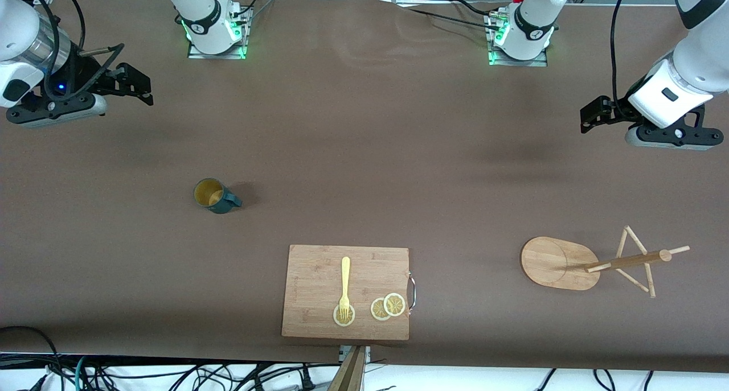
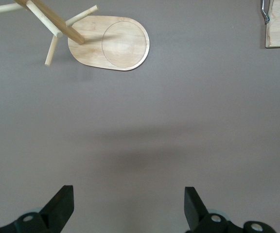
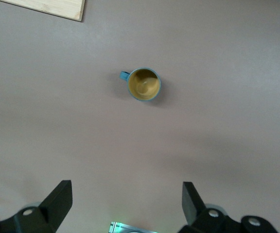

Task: Pass cup and hang on rack

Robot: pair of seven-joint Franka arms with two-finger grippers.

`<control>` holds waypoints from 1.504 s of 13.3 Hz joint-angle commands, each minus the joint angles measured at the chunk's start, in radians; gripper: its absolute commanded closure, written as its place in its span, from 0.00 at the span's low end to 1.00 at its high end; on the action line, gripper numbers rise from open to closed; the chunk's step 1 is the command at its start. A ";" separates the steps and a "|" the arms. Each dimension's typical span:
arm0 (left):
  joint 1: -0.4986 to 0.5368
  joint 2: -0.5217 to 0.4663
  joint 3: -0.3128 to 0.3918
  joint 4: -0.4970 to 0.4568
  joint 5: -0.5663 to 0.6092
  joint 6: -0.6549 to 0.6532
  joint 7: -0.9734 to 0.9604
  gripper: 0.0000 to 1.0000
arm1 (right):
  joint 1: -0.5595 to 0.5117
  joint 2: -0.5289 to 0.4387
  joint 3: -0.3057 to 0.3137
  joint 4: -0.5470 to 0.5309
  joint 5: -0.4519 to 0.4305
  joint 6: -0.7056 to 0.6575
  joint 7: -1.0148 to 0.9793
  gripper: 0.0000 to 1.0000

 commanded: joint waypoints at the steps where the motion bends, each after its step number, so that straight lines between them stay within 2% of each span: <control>1: 0.007 -0.011 -0.005 -0.008 -0.020 -0.002 -0.008 0.00 | 0.001 0.000 0.004 0.022 -0.017 -0.025 0.020 0.00; 14: 0.005 -0.011 -0.005 -0.007 -0.020 -0.002 -0.008 0.00 | -0.006 0.028 -0.004 0.008 -0.032 -0.062 0.003 0.00; 18: 0.005 -0.011 -0.005 -0.007 -0.020 -0.002 -0.008 0.00 | -0.005 0.028 -0.004 -0.092 -0.028 0.013 0.010 0.00; 20: 0.007 -0.011 -0.005 -0.008 -0.020 -0.002 -0.005 0.00 | -0.006 0.028 -0.004 -0.188 -0.023 0.099 0.021 0.00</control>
